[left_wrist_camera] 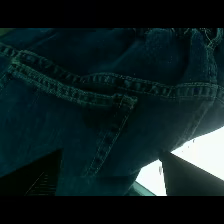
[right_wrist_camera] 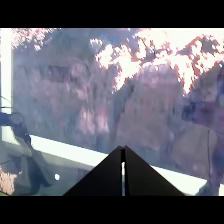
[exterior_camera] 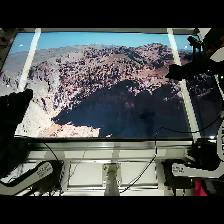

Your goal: Fold the clothes and pants, and hang the long-sleeved shirts on hangers.

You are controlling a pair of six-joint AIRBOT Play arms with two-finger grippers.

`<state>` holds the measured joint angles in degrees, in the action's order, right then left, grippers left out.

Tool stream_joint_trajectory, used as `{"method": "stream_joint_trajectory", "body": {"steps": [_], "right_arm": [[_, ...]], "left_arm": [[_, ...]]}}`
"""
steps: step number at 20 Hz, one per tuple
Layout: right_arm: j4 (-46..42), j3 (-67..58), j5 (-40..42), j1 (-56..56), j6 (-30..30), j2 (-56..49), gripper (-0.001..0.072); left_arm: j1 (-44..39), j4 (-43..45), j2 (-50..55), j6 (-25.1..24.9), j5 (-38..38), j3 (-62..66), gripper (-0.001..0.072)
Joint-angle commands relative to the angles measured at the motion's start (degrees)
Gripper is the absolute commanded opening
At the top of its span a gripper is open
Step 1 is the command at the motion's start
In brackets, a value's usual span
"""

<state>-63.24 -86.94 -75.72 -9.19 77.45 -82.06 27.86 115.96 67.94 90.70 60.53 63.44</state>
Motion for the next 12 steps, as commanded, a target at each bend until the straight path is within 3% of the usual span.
{"method": "stream_joint_trajectory", "body": {"steps": [1,2,3,5,9,10,12], "right_arm": [[1.7,-0.04,0.68,0.07,0.09,-0.02,0.0065],[2.12,-0.04,0.7,0.07,0.09,-0.02,0.0089],[2.19,-0.02,0.7,0.07,0.09,-0.02,0.0207],[2.21,-0.02,0.68,0.07,0.11,-0.02,0.0663],[2.21,-0.04,0.09,0.07,0.11,-0.02,0.0684],[2.23,-0.04,0.07,0.07,0.11,-0.02,0.0684],[2.23,-0.04,0.04,0.07,0.11,-0.02,0.0675]], "left_arm": [[0.04,0.85,3.41,-0.04,-3.02,-0.02,0.0685],[0.04,0.87,4.33,-0.04,-3.13,-0.02,0.0686],[0.11,1.07,5.29,-0.04,-3.1,-0.02,0.0685],[0.22,1.09,7.13,-0.02,-3.15,-0.02,0.0686],[0.44,1.01,11.1,0.0,-2.43,-0.02,0.0677],[0.44,0.87,12.0,0.02,-1.97,-0.02,0.0623],[0.39,0.59,12.96,-0.15,0.11,-0.02,0.0026]]}}
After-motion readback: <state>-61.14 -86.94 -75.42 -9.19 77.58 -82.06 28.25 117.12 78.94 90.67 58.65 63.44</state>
